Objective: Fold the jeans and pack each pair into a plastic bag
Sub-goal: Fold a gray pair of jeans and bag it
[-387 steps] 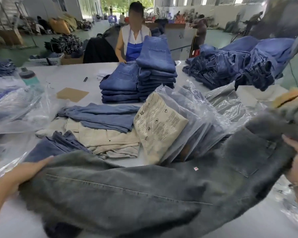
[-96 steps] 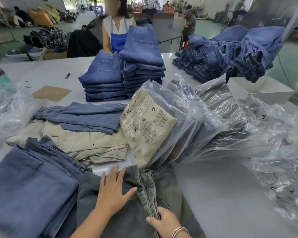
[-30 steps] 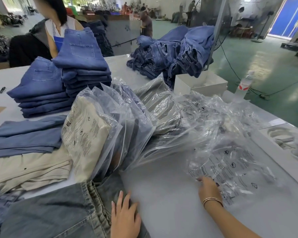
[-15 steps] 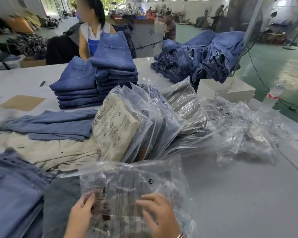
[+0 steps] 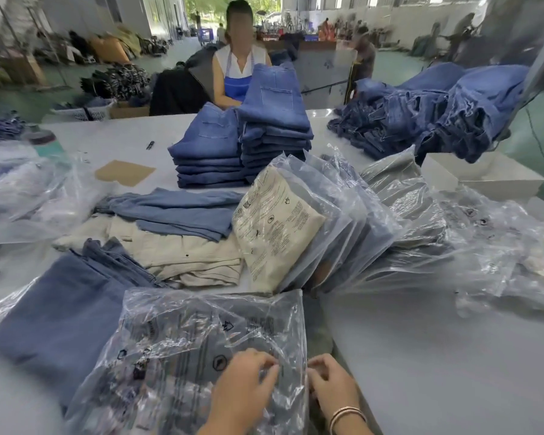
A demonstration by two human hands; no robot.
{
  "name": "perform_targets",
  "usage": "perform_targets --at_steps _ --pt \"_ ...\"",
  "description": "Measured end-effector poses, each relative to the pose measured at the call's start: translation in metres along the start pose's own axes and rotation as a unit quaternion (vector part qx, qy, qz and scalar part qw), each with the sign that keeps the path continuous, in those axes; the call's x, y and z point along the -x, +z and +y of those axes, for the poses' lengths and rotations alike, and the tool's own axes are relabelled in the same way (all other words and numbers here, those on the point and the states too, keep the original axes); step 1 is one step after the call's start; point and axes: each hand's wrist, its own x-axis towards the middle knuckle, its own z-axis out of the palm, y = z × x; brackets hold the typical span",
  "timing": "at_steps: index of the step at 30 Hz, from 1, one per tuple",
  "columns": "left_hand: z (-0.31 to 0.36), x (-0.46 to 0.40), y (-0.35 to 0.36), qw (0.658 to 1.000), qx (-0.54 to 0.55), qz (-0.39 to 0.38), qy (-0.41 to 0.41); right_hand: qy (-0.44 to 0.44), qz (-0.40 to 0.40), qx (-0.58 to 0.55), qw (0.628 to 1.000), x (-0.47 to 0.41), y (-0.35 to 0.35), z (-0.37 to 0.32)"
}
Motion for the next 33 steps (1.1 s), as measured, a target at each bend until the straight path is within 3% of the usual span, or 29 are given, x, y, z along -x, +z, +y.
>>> perform_targets --at_steps 3,6,9,15,19,22,24,26,29,33 --pt "0.019 -0.002 0.037 0.992 0.121 -0.029 -0.034 0.004 -0.005 -0.036 0.999 0.001 0.009 -0.004" --pt "0.021 -0.004 0.052 0.989 0.114 -0.051 -0.077 0.076 -0.017 -0.13 0.988 -0.008 0.02 -0.001" --pt "0.016 -0.003 0.055 0.984 0.11 -0.087 -0.113 0.11 -0.043 -0.151 0.981 -0.018 0.026 0.002" --pt "0.017 0.003 0.054 0.982 0.006 -0.091 -0.167 0.023 -0.018 0.036 0.999 -0.018 0.022 -0.008" --pt "0.017 0.007 0.046 0.98 -0.053 -0.109 -0.157 -0.033 -0.07 0.057 0.995 -0.018 0.029 -0.015" --pt "0.007 0.007 0.034 0.977 0.026 -0.096 -0.189 -0.047 0.009 0.044 0.998 -0.023 0.021 -0.002" --pt "-0.004 0.007 0.025 0.962 0.133 -0.08 -0.226 -0.02 0.082 0.109 0.99 -0.03 0.009 0.01" --pt "-0.012 0.007 0.014 0.937 0.243 -0.031 -0.25 0.027 0.075 0.135 0.988 -0.037 -0.001 0.017" --pt "-0.026 0.004 -0.002 0.885 0.365 0.092 -0.276 0.054 -0.009 0.14 0.989 -0.045 0.002 0.008" --pt "-0.047 0.003 -0.027 0.845 0.349 0.264 -0.305 0.074 -0.026 0.171 0.982 -0.057 0.012 -0.008"
